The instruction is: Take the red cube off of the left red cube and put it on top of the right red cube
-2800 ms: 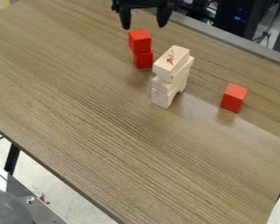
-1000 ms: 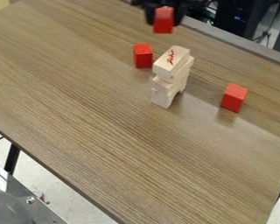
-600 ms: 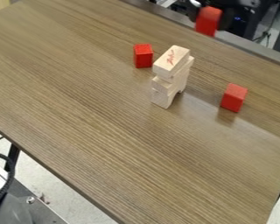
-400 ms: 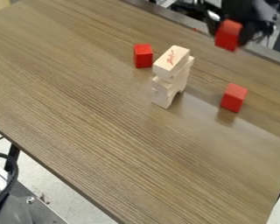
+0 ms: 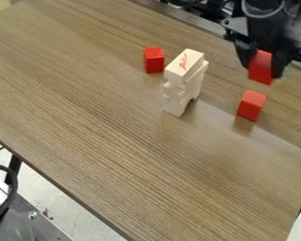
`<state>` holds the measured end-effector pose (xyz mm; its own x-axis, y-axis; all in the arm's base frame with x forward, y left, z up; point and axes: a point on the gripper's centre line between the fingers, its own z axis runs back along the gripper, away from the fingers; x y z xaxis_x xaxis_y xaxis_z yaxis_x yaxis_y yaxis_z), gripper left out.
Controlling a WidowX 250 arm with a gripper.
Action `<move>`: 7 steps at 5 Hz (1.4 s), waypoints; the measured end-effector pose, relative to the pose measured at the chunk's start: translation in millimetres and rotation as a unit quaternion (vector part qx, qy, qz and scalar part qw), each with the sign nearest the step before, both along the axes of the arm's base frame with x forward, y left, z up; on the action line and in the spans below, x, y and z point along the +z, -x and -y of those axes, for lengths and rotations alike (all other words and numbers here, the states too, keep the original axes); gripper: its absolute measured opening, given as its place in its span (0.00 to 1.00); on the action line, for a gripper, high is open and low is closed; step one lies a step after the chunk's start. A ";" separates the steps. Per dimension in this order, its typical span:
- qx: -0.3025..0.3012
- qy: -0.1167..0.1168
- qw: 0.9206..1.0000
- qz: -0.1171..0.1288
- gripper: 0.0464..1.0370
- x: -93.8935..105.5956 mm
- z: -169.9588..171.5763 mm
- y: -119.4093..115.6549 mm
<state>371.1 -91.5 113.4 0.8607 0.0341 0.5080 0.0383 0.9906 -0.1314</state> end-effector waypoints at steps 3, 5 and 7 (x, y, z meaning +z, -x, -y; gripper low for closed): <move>0.069 -0.009 0.997 -0.028 0.54 -24.2 1.9 -10.7; 0.099 -0.007 0.994 -0.043 0.54 -31.0 1.7 -11.1; 0.097 -0.027 0.994 -0.044 0.54 -41.4 -1.3 -17.8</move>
